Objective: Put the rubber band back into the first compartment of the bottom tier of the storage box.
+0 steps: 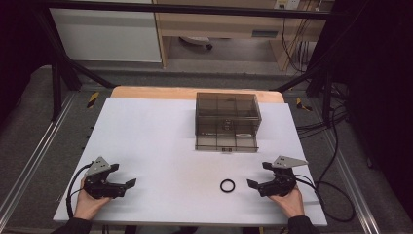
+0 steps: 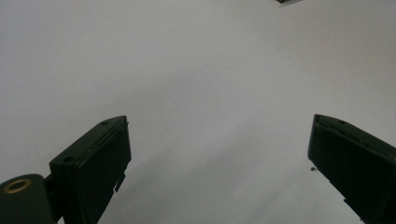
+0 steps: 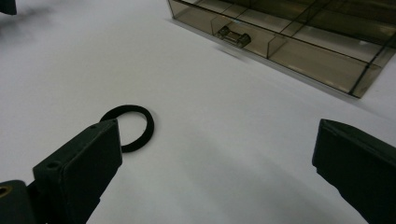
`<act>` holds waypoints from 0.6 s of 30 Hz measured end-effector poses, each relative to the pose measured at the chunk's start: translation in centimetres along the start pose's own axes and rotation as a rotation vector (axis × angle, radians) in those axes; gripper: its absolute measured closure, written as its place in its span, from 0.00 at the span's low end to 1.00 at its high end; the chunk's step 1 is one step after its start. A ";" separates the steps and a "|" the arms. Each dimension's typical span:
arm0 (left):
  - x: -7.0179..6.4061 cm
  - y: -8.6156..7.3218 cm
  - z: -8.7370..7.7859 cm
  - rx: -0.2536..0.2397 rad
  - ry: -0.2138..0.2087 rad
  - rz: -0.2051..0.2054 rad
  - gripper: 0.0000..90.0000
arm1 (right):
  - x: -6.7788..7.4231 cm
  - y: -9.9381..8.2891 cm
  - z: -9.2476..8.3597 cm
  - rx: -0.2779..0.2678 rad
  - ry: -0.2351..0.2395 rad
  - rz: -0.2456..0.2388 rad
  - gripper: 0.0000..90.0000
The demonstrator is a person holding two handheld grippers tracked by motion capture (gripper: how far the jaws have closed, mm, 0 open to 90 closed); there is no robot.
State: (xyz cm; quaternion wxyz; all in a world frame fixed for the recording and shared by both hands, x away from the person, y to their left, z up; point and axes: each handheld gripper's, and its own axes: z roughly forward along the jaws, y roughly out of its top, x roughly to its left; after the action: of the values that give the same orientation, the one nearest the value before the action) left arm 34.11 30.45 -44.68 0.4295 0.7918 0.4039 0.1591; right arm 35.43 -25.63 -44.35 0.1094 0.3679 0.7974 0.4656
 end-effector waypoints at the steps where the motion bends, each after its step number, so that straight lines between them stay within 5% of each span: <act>1: 0.0 0.0 0.0 0.000 0.000 0.000 0.06 | 0.1 0.1 0.1 0.002 0.002 -0.001 0.02; 18: 0.1 0.0 -0.1 -0.007 -0.003 -0.015 0.06 | 2.2 1.1 2.4 0.052 0.025 -0.021 0.03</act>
State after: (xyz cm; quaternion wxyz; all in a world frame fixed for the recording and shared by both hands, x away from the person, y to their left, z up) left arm 34.16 30.61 -44.66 0.4339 0.7876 0.4087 0.1562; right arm 35.62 -22.21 -44.37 0.0946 0.3562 0.8145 0.4481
